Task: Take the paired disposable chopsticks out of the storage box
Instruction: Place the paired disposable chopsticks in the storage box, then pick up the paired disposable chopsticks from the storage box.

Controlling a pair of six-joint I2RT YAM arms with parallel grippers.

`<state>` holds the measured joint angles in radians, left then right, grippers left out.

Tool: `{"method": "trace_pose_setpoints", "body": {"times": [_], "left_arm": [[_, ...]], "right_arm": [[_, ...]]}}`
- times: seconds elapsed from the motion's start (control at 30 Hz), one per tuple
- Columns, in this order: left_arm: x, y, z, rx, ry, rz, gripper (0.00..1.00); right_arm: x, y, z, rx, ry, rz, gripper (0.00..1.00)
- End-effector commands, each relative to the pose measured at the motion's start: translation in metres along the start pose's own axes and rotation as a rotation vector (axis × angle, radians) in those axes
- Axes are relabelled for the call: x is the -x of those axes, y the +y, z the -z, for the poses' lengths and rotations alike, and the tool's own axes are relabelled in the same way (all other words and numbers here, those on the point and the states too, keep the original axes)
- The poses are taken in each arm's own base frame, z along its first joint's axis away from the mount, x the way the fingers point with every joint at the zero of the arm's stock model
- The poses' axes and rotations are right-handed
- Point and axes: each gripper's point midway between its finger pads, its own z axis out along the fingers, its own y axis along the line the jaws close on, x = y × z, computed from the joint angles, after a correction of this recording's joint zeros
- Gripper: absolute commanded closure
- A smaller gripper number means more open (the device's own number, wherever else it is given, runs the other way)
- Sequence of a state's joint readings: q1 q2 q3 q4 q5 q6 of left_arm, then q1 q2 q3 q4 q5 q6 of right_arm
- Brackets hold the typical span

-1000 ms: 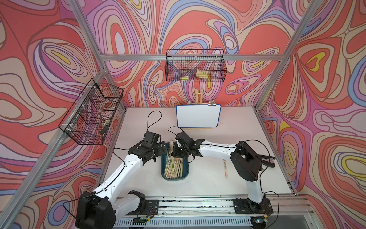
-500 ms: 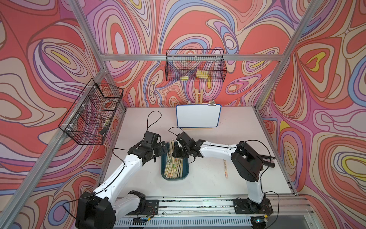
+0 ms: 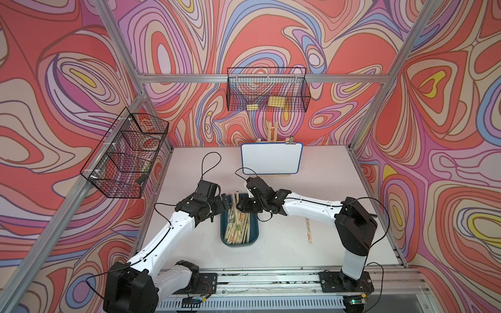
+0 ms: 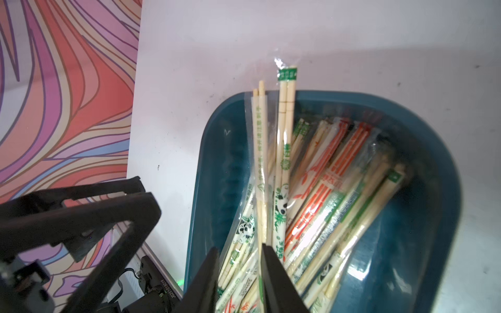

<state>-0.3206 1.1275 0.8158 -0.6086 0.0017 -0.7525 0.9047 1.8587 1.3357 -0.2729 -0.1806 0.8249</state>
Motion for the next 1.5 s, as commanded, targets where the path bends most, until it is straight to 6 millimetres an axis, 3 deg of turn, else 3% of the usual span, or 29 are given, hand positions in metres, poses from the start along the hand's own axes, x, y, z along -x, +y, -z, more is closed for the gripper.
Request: {"method": "trace_pose_setpoints", "body": {"times": [0.0,0.53,0.93,1.07,1.23,1.37,1.47], "left_arm": [[-0.002,0.001,0.0,-0.008,0.001,0.006,0.0],[0.0,0.001,0.004,-0.011,-0.008,-0.001,0.0],[-0.001,0.001,0.003,-0.016,-0.011,-0.002,0.0],[-0.001,0.001,0.003,-0.017,-0.012,-0.001,0.0],[-0.001,0.001,0.003,-0.019,-0.014,-0.002,0.0],[-0.002,0.0,0.002,-0.021,-0.006,-0.001,0.0],[-0.003,0.0,0.002,-0.022,-0.004,-0.004,0.0]], "right_arm": [[0.004,-0.018,-0.003,-0.113,-0.004,0.015,0.67],[0.018,-0.032,-0.044,-0.196,-0.008,0.026,0.68],[0.026,-0.04,-0.056,-0.192,-0.01,0.006,0.71],[0.028,-0.037,-0.057,-0.167,-0.01,0.001,0.76],[0.027,-0.035,-0.053,-0.148,-0.011,-0.005,0.91],[0.029,-0.032,-0.041,-0.147,-0.026,0.0,0.99],[0.033,-0.034,-0.027,-0.179,-0.045,0.017,1.0]]}}
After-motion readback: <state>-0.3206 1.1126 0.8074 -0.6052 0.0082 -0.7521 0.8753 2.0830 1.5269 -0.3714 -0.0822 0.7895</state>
